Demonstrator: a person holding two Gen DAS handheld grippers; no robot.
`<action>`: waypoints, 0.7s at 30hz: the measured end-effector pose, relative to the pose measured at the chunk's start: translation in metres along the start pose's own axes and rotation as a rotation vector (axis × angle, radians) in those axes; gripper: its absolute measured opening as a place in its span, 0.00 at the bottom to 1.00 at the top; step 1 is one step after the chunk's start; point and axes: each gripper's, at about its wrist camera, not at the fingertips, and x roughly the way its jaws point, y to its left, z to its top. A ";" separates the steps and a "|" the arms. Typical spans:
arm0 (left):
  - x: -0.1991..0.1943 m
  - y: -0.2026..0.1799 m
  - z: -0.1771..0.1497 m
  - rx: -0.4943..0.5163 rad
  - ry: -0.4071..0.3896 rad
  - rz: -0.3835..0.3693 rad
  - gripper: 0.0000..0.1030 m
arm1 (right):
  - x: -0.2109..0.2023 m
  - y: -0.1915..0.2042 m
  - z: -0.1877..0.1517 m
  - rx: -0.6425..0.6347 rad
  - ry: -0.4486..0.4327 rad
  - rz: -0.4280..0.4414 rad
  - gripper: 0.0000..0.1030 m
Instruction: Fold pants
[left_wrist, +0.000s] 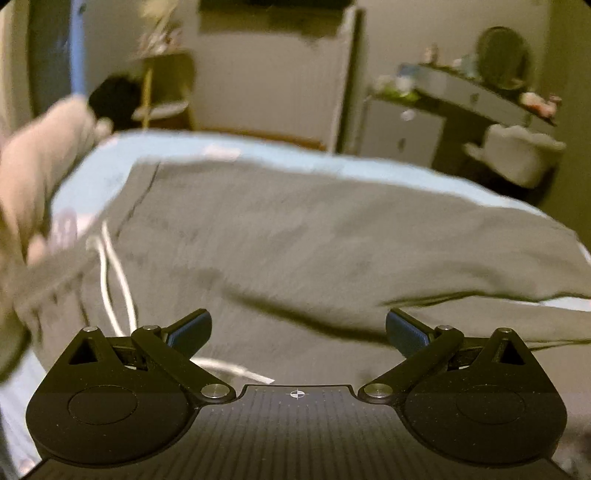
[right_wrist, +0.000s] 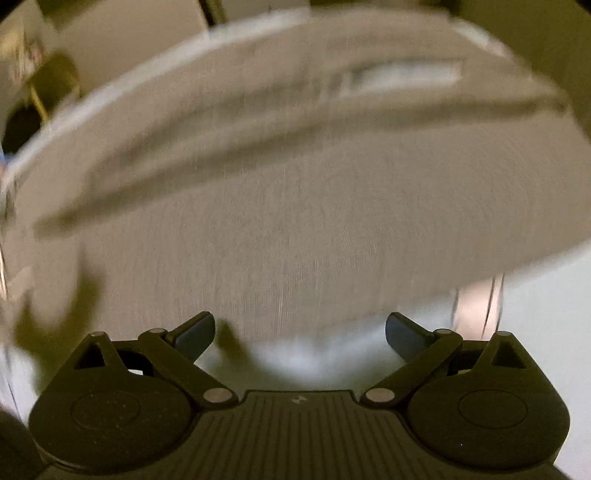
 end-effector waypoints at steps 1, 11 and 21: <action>0.009 0.008 0.000 -0.029 0.004 0.016 1.00 | 0.003 -0.004 0.026 0.041 -0.041 0.003 0.96; 0.039 0.037 0.002 -0.116 -0.152 0.120 1.00 | 0.118 -0.003 0.287 0.303 -0.246 -0.139 0.84; 0.067 0.004 -0.011 0.076 -0.135 0.143 1.00 | 0.220 0.003 0.326 0.418 -0.185 -0.384 0.56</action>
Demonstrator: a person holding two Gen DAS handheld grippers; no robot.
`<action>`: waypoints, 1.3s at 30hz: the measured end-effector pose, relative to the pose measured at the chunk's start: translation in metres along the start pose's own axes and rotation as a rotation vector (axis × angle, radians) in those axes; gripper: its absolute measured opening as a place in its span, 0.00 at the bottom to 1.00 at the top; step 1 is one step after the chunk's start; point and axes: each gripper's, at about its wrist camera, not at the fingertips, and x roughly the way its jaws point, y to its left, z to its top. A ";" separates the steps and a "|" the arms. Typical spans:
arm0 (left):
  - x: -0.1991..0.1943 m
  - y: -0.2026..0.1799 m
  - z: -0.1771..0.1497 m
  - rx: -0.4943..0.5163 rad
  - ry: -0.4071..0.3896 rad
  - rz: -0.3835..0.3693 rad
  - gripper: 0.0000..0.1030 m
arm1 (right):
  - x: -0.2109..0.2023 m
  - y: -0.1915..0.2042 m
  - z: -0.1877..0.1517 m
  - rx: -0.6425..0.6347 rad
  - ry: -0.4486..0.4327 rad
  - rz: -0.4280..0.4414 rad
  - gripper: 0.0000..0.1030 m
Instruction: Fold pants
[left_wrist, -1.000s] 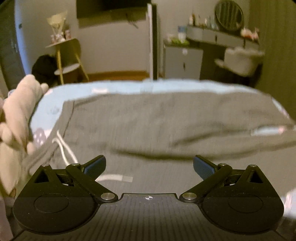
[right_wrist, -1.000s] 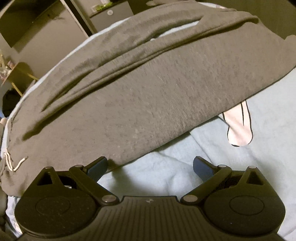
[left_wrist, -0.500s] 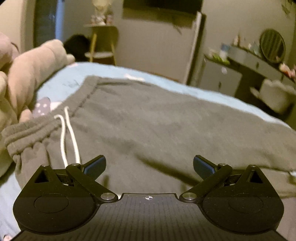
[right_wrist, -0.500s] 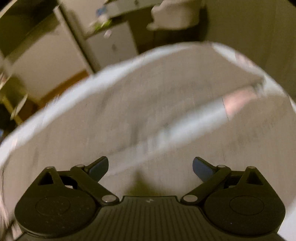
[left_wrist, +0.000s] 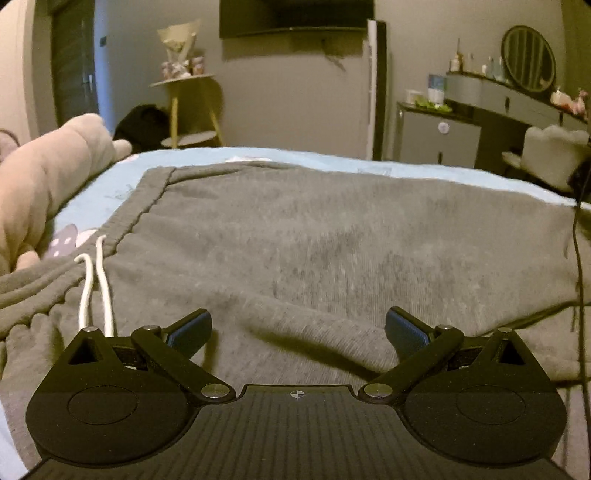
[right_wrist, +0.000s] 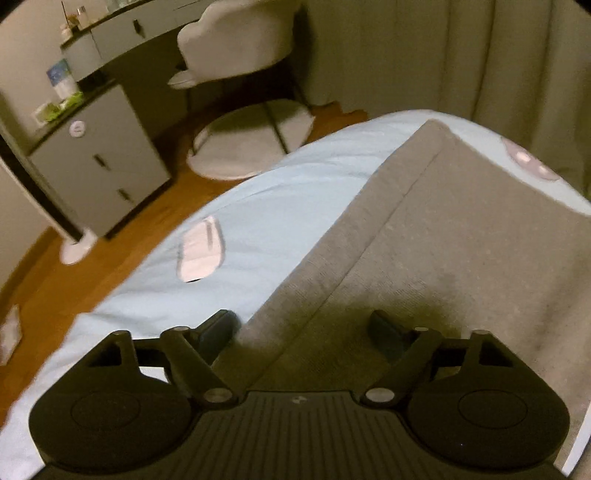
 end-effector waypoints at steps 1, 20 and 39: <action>0.000 0.001 0.000 -0.007 0.003 -0.001 1.00 | -0.003 0.000 -0.002 -0.010 -0.012 -0.004 0.36; -0.037 0.017 0.003 -0.135 -0.028 0.039 1.00 | -0.201 -0.225 -0.164 -0.031 -0.149 0.332 0.05; 0.005 0.047 0.067 -0.217 0.216 -0.336 1.00 | -0.136 -0.165 -0.142 -0.526 -0.151 -0.024 0.35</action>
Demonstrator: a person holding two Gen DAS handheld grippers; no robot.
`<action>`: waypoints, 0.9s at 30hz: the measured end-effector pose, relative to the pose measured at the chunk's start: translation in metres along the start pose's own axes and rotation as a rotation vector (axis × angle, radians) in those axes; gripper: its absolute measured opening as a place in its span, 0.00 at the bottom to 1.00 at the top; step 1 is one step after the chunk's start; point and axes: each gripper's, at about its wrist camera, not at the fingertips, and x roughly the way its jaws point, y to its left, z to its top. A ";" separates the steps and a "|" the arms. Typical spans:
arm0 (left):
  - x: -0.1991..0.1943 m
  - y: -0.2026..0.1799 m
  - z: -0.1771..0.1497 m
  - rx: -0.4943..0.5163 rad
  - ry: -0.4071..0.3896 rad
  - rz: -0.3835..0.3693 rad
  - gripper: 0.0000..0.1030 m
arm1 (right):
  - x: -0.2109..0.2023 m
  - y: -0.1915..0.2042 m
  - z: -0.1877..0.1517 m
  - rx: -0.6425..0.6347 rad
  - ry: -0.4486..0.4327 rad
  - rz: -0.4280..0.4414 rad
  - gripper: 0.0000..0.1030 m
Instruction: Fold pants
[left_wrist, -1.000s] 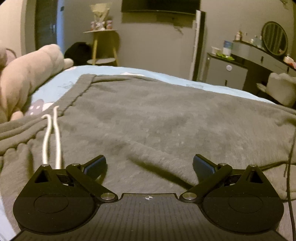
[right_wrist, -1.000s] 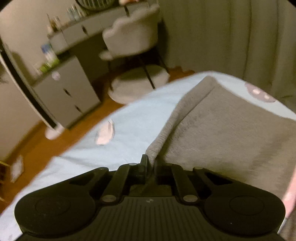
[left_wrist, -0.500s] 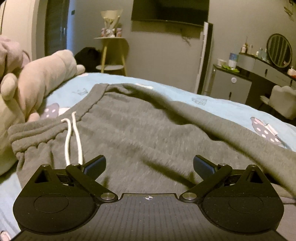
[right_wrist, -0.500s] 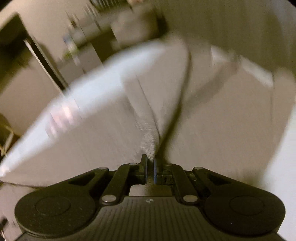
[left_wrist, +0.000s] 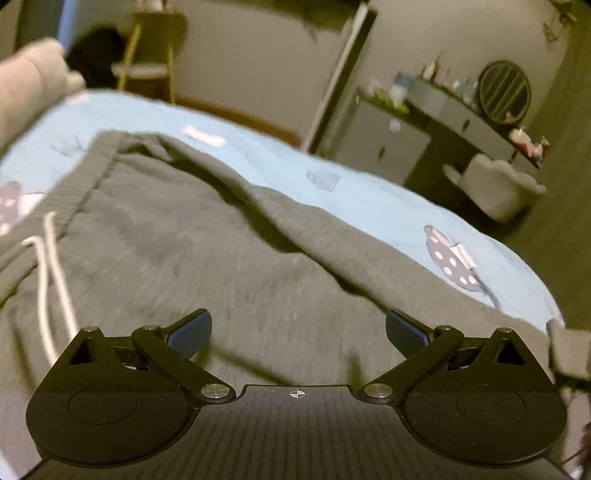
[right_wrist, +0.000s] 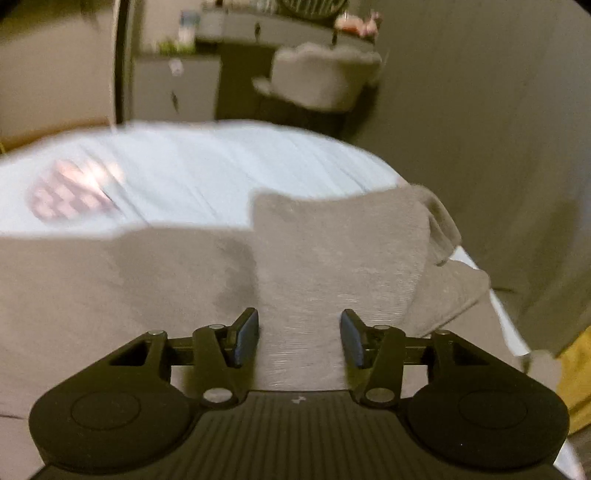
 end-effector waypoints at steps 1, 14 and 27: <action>0.009 0.005 0.013 -0.032 0.029 -0.015 1.00 | 0.004 -0.005 0.000 0.014 -0.001 0.015 0.15; 0.107 0.064 0.076 -0.392 0.053 -0.106 1.00 | -0.017 -0.117 -0.038 0.484 -0.036 0.098 0.08; 0.131 0.069 0.072 -0.547 0.208 -0.276 0.14 | 0.023 -0.040 -0.010 -0.059 -0.063 -0.108 0.08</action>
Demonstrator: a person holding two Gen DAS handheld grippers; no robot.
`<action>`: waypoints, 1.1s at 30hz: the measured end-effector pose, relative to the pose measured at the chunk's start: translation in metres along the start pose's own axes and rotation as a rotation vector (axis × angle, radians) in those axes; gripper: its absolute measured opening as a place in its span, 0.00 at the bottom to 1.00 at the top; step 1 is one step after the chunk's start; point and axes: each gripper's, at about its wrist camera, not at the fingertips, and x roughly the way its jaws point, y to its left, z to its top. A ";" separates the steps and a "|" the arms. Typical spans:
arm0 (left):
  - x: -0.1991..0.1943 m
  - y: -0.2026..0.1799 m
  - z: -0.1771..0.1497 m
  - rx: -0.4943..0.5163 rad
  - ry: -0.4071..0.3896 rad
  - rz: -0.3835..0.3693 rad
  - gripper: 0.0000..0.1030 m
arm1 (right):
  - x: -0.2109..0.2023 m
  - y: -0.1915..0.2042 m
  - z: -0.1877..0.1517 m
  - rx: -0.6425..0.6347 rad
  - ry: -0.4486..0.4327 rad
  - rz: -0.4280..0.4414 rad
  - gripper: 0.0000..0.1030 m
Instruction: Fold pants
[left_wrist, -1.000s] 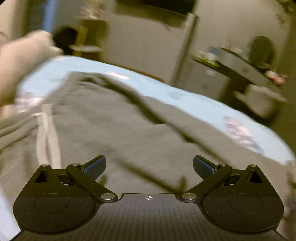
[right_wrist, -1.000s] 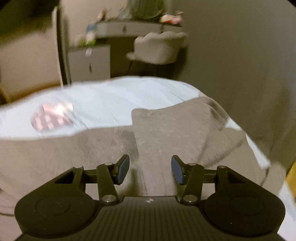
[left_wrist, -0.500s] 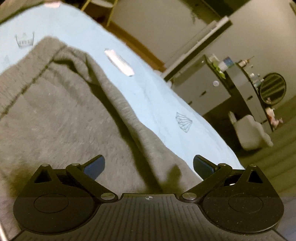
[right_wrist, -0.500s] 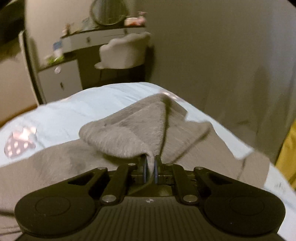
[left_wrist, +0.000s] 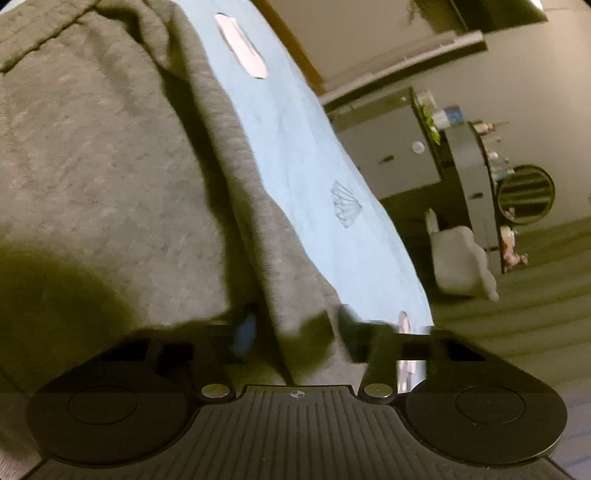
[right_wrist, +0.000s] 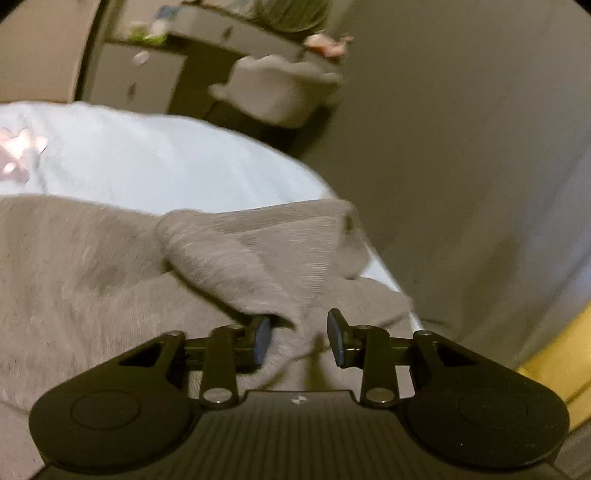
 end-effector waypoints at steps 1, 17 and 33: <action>-0.002 -0.003 -0.001 0.016 0.002 0.005 0.09 | 0.001 -0.006 0.004 0.045 0.008 0.017 0.08; -0.162 -0.019 -0.103 0.364 -0.135 -0.035 0.50 | -0.049 -0.137 -0.052 0.668 -0.020 0.316 0.08; -0.013 0.011 0.036 -0.058 -0.022 0.075 0.25 | -0.013 -0.139 -0.107 0.831 0.142 0.331 0.30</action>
